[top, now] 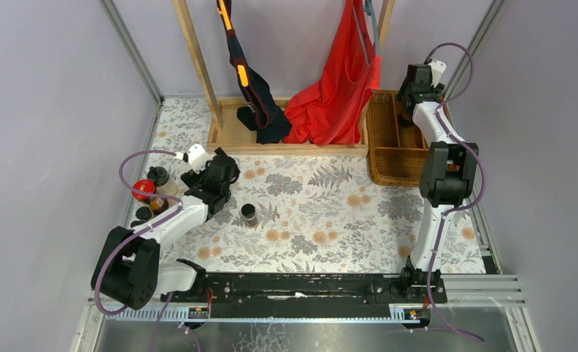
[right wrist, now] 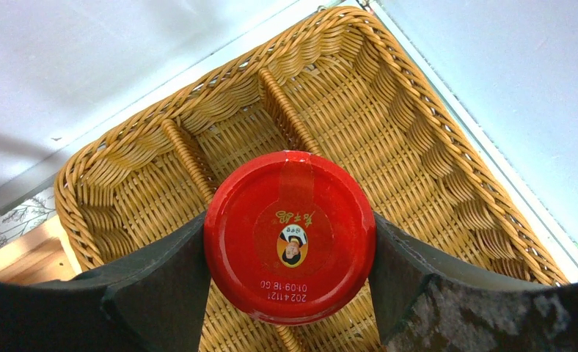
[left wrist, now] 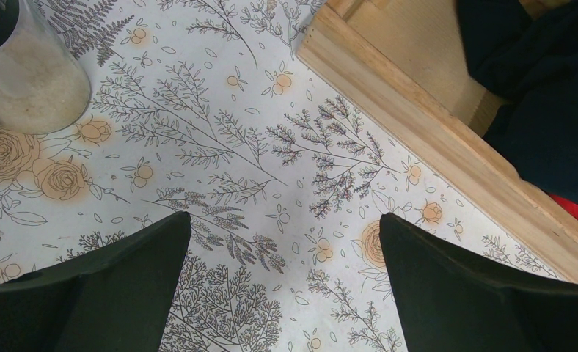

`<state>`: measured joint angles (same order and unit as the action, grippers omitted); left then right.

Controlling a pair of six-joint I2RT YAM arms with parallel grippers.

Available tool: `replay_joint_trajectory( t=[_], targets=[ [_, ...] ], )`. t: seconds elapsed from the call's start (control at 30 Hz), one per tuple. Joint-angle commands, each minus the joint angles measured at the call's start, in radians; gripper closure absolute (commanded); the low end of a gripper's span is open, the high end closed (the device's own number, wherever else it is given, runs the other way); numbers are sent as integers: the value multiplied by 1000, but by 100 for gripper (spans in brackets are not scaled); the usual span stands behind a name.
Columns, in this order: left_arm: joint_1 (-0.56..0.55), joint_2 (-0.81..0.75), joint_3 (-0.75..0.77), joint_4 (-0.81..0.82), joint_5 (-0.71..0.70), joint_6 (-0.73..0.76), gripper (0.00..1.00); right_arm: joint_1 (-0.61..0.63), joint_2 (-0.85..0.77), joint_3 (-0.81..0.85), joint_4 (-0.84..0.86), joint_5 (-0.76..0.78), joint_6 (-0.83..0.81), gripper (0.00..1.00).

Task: Organize the condiment bottles
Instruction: Place the bottle in the storage box.

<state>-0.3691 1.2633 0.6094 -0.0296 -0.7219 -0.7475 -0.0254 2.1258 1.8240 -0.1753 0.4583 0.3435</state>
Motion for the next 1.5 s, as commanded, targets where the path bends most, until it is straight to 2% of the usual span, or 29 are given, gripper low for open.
replay_joint_trajectory(
  t=[0.0, 0.47, 0.87, 1.17, 1.47],
  targets=[
    [7, 4, 13, 52, -17, -9, 0, 17, -34, 73, 135, 98, 26, 100],
    [7, -4, 10, 51, -21, -10, 0, 64, 4, 71, 170, 182, 64, 100],
    [6, -1, 12, 52, -21, -9, 0, 67, 26, 23, 230, 192, 75, 100],
    [6, 1, 13, 51, -19, -9, 0, 72, 58, 77, 178, 228, 74, 100],
    [6, -1, 12, 51, -16, -9, 0, 81, 66, 61, 174, 267, 79, 100]
  ],
)
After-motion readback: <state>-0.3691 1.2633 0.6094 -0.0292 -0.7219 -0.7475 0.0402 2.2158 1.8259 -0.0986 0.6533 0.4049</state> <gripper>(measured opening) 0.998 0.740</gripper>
